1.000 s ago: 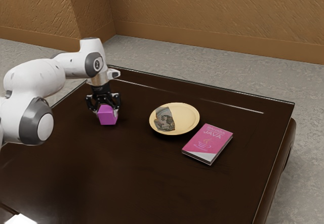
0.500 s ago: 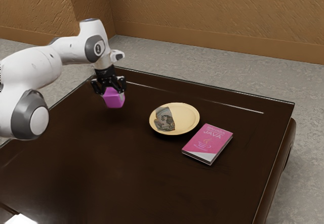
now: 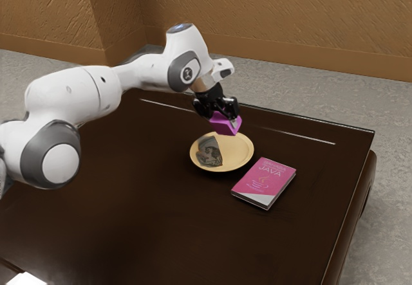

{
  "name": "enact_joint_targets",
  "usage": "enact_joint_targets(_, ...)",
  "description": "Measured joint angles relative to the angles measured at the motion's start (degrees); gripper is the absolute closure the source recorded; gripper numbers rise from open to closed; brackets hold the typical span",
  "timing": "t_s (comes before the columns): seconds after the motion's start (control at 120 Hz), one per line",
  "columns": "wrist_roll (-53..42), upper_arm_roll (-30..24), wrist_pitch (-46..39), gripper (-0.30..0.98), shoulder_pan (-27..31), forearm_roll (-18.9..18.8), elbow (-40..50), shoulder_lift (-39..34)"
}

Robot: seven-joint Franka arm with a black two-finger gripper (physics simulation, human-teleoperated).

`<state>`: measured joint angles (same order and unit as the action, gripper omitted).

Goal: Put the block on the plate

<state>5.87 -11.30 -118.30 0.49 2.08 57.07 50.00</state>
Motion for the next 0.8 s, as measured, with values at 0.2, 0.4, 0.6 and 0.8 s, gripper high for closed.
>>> enact_joint_targets(0.2, -0.2, 0.4, -1.1, 0.29, -0.2, -2.2, -0.5, 3.8)
enact_joint_targets(0.4, -0.4, 0.8, -1.5, 0.27, 0.3, -3.6, -0.7, 6.3)
enact_joint_targets(0.6, -1.1, 0.6, -1.6, 0.12, 0.3, -4.1, -0.7, 6.3)
enact_joint_targets(0.8, -1.9, 0.2, -1.9, 0.05, 0.3, -4.3, 0.5, 1.3)
